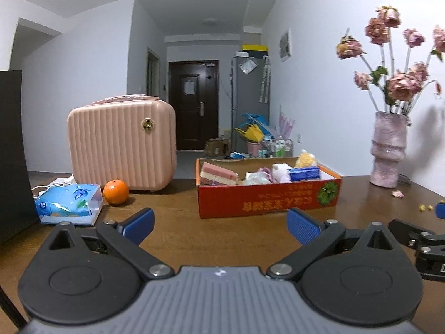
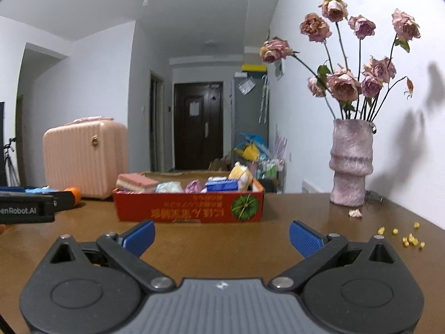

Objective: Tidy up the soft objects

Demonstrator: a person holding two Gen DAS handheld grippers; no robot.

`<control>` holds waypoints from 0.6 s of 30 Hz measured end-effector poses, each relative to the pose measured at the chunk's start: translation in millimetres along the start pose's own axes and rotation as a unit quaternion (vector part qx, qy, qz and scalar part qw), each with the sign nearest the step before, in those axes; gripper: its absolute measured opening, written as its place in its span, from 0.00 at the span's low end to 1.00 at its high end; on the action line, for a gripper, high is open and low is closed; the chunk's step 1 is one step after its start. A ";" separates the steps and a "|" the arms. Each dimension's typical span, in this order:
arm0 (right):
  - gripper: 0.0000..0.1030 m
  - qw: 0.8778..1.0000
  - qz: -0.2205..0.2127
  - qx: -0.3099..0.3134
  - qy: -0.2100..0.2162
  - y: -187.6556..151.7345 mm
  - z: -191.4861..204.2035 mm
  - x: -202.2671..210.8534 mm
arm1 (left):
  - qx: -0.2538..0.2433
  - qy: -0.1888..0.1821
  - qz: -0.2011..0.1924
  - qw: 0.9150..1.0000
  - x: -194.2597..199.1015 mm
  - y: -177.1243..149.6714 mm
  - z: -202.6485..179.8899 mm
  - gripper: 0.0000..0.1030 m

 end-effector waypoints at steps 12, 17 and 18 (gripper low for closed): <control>1.00 0.999 0.009 0.025 0.018 22.3 13.4 97.5 | -0.006 -0.026 0.017 1.000 89.9 -1.6 -6.5 1.00; 1.00 0.999 -0.004 0.032 0.017 32.3 14.6 134.2 | -0.005 -0.019 0.033 0.999 114.6 -9.7 -1.5 1.00; 1.00 0.999 -0.004 0.033 0.016 32.1 14.4 139.6 | -0.004 -0.016 0.035 0.999 118.8 -11.5 -0.6 1.00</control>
Point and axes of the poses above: each gripper's, at about its wrist camera, not at the fingertips, and x roughly against the way its jaws point, z to its left, y to its top, the point moved 9 cm from there along -x, roughly the way its jaws point, and after that the axes turned 11 degrees about -y, right-handed, at the moved point
